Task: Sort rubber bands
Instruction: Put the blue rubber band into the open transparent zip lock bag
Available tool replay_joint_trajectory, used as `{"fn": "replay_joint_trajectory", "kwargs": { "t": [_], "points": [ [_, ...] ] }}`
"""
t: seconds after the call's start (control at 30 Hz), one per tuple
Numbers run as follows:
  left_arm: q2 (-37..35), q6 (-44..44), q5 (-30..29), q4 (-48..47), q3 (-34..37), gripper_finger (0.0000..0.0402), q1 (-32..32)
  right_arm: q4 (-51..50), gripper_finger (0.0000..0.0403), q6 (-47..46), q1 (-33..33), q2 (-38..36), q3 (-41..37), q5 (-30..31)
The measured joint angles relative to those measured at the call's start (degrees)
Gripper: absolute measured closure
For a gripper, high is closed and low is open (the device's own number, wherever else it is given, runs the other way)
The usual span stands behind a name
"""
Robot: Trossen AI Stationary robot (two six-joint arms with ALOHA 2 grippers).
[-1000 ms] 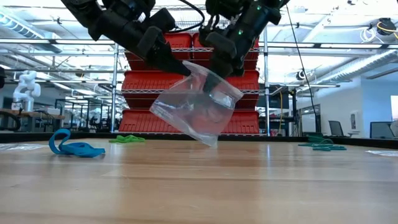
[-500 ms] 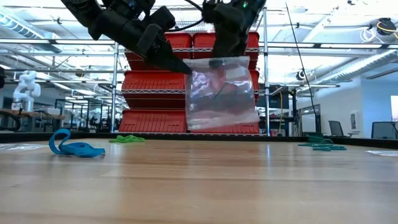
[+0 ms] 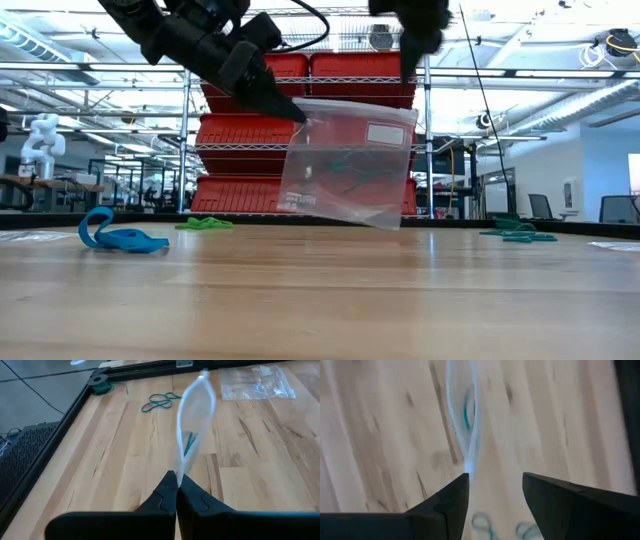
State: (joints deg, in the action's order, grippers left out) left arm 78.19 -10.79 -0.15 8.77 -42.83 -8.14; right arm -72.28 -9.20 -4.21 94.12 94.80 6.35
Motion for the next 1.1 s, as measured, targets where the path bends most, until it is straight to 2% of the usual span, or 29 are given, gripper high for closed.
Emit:
{"fn": "replay_joint_trajectory", "kwargs": {
  "t": [0.17, 0.33, 0.5, 0.63, 0.83, 1.1],
  "points": [
    [0.00, 0.04, -0.02, -0.35, 0.00, 0.0401, 0.00, 6.14, 0.0228, -7.56, -0.36, -8.26, -16.97, -0.09],
    [0.00, 0.04, -0.02, -0.18, 0.00, 0.0401, -0.02, 16.97, 0.0227, -19.04, -4.29, -16.87, -35.80, 0.04],
    [0.00, 0.02, -0.02, 0.01, 0.00, 0.0401, -0.02, 24.16, 0.0207, -26.31, -9.56, -19.66, -48.87, 1.02],
    [0.00, 0.00, -0.02, 0.11, 0.00, 0.0401, -0.02, 26.23, 0.0173, -30.61, -13.85, -18.82, -53.62, 4.31],
    [0.00, 0.02, -0.04, -0.07, 0.00, 0.0401, -0.02, 30.59, 0.0132, -31.16, -17.49, -16.83, -55.83, 3.99],
    [0.00, 0.04, -0.04, -0.33, 0.00, 0.0401, -0.02, 33.99, 0.0131, -34.47, -17.92, -10.47, -56.84, 2.00]
  ]
}}
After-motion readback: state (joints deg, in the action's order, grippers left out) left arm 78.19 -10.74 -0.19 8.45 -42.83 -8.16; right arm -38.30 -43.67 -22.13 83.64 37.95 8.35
